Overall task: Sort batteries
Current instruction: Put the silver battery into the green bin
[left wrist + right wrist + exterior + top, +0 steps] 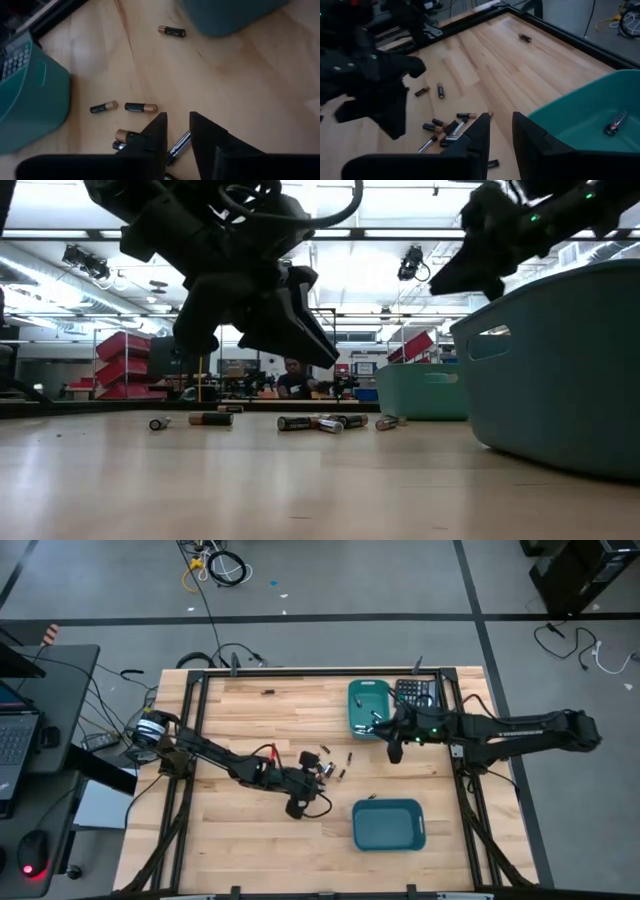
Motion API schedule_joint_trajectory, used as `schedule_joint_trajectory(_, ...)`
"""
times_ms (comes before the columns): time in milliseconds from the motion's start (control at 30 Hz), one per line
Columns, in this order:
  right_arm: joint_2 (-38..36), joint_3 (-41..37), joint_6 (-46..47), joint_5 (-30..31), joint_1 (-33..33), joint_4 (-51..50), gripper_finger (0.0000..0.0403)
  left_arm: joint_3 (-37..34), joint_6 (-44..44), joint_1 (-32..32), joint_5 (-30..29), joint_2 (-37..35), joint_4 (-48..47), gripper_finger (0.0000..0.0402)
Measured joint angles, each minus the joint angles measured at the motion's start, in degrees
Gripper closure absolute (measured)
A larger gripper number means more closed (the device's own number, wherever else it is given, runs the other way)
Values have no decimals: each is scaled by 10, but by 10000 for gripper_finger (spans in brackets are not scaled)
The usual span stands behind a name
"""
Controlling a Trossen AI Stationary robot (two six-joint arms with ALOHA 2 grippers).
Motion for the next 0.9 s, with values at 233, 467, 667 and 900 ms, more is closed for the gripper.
schedule_joint_trajectory(233, -46, 0, 4, 0, 20, -29, 334, 0, 18, 9, 0, 7, 7, 271)
schedule_joint_trajectory(467, -46, 0, 4, 9, 36, -36, 334, 0, -7, 17, 22, 50, 55, 264)
schedule_joint_trajectory(667, -46, 0, 5, 10, 38, -37, 334, 0, -7, 17, 24, 78, 58, 264)
schedule_joint_trajectory(900, -46, 0, 5, 12, 38, -37, 334, 0, -7, 21, 24, 83, 36, 264)
